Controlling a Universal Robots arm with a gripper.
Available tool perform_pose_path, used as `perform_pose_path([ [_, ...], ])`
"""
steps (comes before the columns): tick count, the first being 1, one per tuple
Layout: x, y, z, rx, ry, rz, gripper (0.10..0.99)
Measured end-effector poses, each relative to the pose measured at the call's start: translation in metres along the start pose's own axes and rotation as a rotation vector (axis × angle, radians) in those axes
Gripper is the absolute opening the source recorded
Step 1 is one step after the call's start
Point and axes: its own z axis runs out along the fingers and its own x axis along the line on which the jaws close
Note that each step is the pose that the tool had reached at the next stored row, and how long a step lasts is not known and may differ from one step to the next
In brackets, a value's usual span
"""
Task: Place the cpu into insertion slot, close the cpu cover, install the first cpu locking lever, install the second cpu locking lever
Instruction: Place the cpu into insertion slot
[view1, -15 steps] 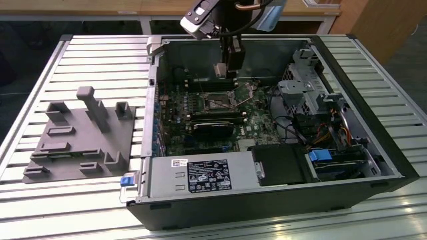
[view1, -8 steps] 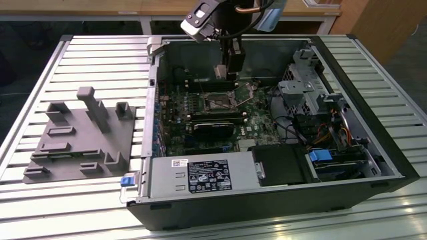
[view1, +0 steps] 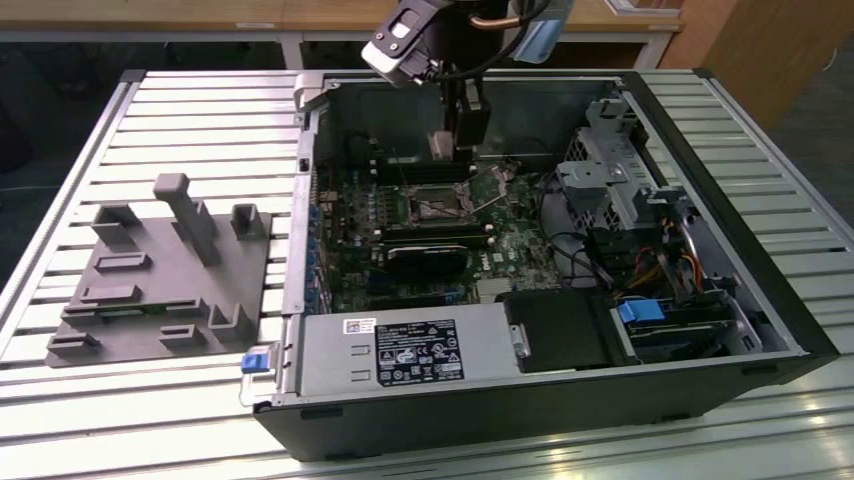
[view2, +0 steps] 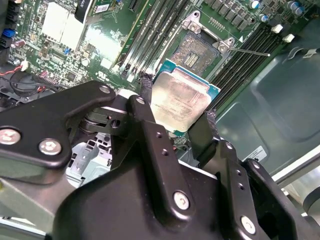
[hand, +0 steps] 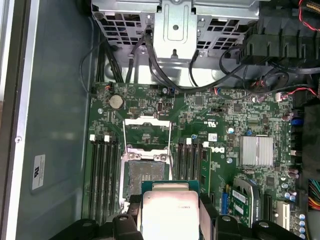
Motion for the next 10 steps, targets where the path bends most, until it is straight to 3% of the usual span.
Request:
perform_pose_path([
  [10, 0.0043, -0.0008, 0.0129, -0.004, 0.0031, 0.0, 0.541],
])
